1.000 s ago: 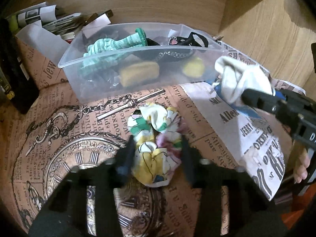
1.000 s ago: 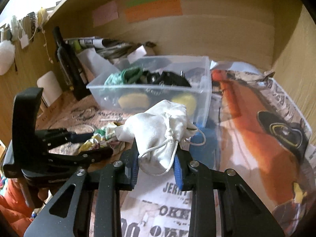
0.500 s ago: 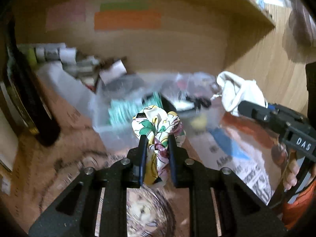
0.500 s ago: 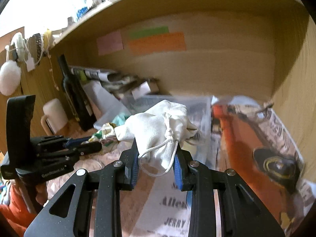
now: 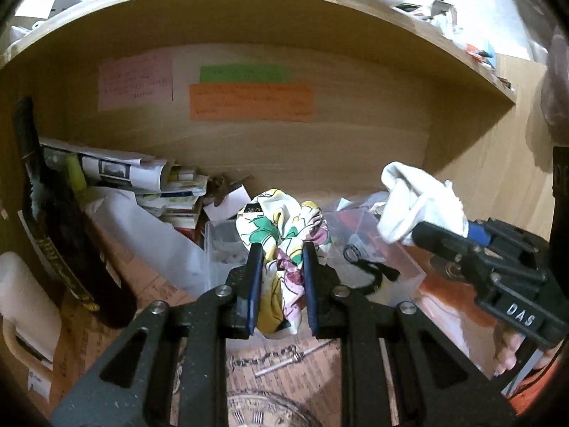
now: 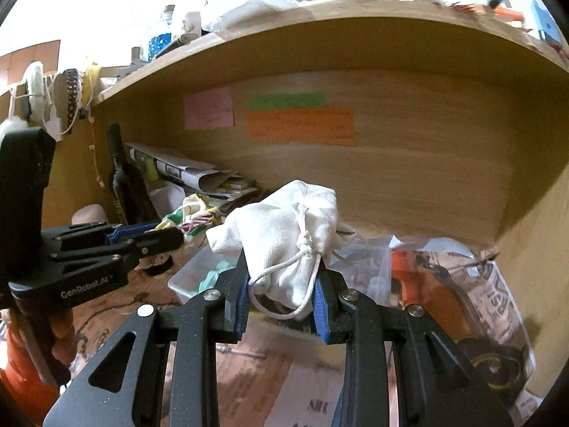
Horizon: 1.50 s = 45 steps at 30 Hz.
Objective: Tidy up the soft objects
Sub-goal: 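Carry the floral cloth and white bag into the clear box and open both grippers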
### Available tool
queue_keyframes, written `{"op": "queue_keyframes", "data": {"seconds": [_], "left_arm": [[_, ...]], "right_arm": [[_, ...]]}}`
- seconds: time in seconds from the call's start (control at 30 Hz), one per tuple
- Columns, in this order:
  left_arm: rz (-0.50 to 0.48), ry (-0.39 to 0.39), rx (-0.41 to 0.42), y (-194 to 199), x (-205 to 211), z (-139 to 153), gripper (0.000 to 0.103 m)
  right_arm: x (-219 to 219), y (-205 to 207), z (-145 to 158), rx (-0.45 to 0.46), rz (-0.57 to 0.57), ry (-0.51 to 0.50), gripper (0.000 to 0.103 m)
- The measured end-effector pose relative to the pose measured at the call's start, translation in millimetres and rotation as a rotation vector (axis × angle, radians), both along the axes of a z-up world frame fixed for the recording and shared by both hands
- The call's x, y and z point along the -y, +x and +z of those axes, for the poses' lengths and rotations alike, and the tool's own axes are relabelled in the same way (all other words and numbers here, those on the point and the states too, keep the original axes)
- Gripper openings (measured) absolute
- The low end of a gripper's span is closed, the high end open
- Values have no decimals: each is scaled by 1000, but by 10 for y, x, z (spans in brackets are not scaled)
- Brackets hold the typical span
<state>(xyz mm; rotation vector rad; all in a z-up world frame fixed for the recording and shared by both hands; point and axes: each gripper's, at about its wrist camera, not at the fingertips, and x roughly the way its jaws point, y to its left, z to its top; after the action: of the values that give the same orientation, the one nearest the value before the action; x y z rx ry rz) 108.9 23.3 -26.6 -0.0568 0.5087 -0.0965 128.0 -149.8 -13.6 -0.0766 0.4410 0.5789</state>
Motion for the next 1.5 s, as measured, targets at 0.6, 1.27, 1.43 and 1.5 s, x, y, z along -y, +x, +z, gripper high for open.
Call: {"op": "queue_keyframes", "data": {"seconds": [0.6,1.27,1.43,1.5], "left_arm": [[20,-20,-195,789,-59,-540,20],[21,-44,-227,783,-105,-597,73],[23,-29,-153,578,-80,-375,75],[23,-17,-114,475,-56,-272,79]], "right_arm": [[-181,683,-592,-183,-43,-107,28],[-140,652,-573,-163,-48,-141,75],[-75,491,-366,-105,-48,-118,75],[-26,395,-251,-75,-47,-94,75]]}}
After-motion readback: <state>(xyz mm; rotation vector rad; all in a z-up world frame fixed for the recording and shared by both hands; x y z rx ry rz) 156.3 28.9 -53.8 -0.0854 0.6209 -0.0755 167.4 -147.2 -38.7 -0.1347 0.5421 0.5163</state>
